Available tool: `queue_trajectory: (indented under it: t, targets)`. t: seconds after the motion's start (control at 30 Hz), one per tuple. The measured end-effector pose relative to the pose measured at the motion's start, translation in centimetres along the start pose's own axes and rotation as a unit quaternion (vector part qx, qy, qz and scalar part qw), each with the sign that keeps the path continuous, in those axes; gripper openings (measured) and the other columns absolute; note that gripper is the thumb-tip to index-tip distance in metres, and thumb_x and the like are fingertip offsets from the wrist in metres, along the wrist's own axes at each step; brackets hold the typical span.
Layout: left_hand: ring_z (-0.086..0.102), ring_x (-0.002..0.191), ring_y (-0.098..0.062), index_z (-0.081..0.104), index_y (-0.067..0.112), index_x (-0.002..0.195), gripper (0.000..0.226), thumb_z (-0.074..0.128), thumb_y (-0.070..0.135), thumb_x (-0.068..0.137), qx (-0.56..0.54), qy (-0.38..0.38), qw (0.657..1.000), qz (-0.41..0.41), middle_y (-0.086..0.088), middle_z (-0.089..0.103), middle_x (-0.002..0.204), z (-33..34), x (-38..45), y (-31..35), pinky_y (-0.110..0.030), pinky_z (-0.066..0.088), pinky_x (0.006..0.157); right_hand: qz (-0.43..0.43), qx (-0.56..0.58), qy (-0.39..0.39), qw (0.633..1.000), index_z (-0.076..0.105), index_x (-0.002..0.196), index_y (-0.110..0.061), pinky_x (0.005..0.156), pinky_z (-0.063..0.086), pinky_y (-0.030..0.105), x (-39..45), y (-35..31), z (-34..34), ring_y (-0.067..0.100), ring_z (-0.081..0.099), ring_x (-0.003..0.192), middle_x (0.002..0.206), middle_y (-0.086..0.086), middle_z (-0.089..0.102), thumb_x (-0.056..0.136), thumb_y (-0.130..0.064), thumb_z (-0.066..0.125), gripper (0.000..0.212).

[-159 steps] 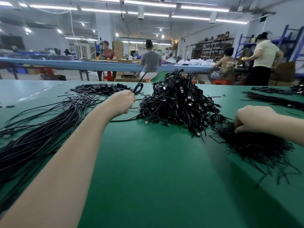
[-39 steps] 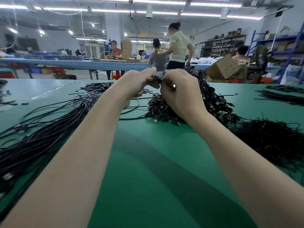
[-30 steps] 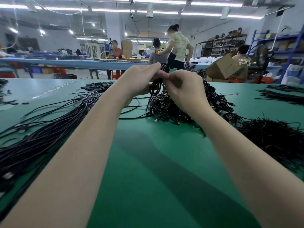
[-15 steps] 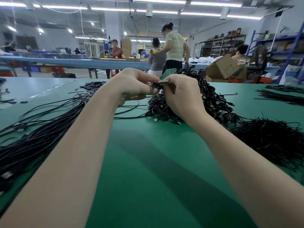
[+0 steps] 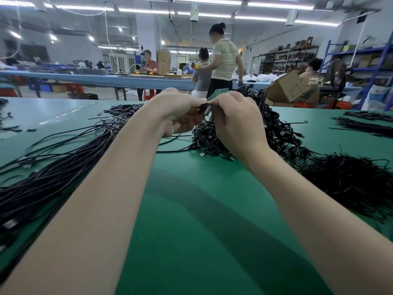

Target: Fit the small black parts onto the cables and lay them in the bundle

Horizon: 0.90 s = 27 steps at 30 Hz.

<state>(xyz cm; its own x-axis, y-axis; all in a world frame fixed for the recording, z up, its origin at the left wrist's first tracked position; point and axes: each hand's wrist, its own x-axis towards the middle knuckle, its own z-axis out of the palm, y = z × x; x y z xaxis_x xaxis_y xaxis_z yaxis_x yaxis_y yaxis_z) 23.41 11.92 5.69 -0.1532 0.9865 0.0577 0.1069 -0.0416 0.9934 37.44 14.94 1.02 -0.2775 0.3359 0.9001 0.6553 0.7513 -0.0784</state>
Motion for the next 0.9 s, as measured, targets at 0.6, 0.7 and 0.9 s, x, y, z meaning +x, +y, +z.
queue_trajectory:
  t: [0.6,0.7,0.9]
  targets:
    - [0.054,0.057,0.007,0.069,0.033,0.082,0.009,0.065,0.036,0.090,0.247,0.009,0.942,0.229,0.019,0.066,0.068,-0.1,0.3,-0.9,-0.023,0.042,0.065,0.142,0.100,0.020,0.985,0.069,0.088,-0.009,0.065,0.033,0.017,0.4,0.6,0.3,0.009,0.048,0.076,0.080,-0.005,0.058,0.091,-0.013,0.059,0.011]
    - [0.055,0.065,-0.012,0.060,0.020,0.080,0.021,0.056,0.033,0.095,0.255,0.021,0.944,0.210,0.004,0.061,0.072,0.7,0.7,-1.1,-0.036,0.049,0.071,0.108,0.087,0.029,0.990,0.069,0.087,-0.004,0.070,0.039,0.026,0.3,0.5,0.3,0.018,0.053,0.078,0.081,0.003,0.064,0.091,-0.011,0.058,0.014]
    - [0.057,0.040,-0.009,0.046,0.019,0.108,0.022,0.055,0.009,0.090,0.029,0.037,0.997,0.060,-0.005,0.065,0.071,1.1,0.4,-0.9,-0.019,0.045,0.041,-0.025,-0.060,0.019,0.998,0.066,0.086,-0.001,0.072,0.039,0.039,-0.2,0.3,0.3,0.034,0.058,0.076,0.083,0.014,0.065,0.090,-0.006,0.054,0.013]
